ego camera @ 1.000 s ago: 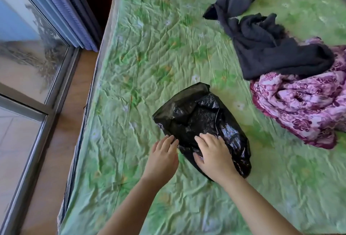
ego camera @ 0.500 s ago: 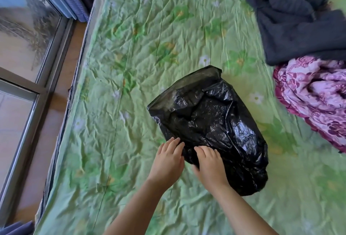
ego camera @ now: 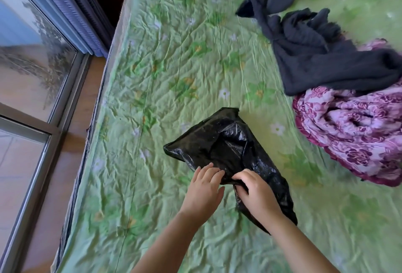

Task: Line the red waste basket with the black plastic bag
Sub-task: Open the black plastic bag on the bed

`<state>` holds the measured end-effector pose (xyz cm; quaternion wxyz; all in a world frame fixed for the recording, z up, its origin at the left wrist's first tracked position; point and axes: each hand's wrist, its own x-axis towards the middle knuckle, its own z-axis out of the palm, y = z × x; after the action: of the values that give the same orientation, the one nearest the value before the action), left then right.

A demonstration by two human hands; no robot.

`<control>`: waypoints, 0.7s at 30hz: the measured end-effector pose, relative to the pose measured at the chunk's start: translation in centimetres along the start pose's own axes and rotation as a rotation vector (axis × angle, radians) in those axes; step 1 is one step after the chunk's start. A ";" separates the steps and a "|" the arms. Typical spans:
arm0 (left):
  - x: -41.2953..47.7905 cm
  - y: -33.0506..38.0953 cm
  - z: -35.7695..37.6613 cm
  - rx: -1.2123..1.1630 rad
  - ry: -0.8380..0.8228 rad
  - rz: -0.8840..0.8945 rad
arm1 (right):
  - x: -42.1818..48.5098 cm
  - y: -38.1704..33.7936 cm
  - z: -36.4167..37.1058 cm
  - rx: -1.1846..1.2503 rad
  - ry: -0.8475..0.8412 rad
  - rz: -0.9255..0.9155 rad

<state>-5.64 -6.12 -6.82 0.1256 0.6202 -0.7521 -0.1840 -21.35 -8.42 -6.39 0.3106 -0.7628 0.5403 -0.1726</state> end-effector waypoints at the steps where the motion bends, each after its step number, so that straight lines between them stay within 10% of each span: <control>1: 0.1 0.6 -0.8 0.000 0.032 0.019 | -0.2 -0.5 -1.1 0.004 0.011 -0.002; 21: -4.3 7.7 -11.5 -0.001 -0.122 0.255 | -15.6 -8.1 -13.5 0.013 0.303 0.227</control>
<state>-6.85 -2.08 7.01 0.1021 0.5073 -0.8310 -0.2042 -29.20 4.03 10.13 0.2481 -0.6602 0.6622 -0.2530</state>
